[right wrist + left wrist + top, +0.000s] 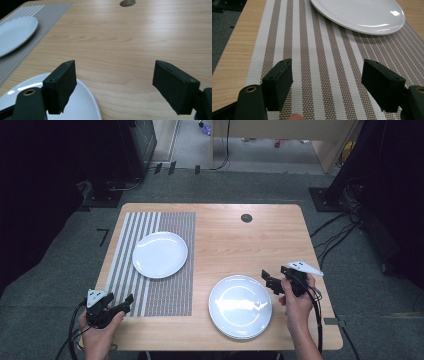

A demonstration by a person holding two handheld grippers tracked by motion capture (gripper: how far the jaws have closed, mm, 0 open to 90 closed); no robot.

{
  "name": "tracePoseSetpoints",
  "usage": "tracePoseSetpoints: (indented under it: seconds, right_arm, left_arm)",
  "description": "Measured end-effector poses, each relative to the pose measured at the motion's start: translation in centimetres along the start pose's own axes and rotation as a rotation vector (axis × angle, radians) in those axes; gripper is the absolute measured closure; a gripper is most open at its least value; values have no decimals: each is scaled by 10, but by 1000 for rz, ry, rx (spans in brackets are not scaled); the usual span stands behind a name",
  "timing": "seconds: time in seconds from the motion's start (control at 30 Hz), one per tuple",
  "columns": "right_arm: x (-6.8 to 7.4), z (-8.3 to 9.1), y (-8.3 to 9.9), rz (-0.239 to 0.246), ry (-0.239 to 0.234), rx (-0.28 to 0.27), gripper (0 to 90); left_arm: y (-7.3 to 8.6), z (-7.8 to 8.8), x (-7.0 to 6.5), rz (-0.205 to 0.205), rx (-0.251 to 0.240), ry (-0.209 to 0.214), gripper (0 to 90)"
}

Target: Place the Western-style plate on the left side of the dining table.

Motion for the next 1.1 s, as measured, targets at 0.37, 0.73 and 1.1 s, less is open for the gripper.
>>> tracePoseSetpoints:
  seconds: [0.37,0.73,1.1]
  right_arm:
    - [-51,21,36,-7,86,47,182]
    - [-83,39,67,-12,135,98,172]
    - [-106,56,93,13,200,140,156]
  left_arm:
    - [10,5,12,-29,20,-30,224]
    - [13,12,18,-43,36,-37,121]
    - [23,10,26,-59,87,-57,97]
Point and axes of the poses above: each handheld gripper's, and its own axes: z roughly backward along the jaws, y roughly out of its underside, x roughly to its left, the point moved 9 cm from there along -z, roughly forward along the jaws, and after that the axes turned 1 degree about z, right-handed, at the moved point
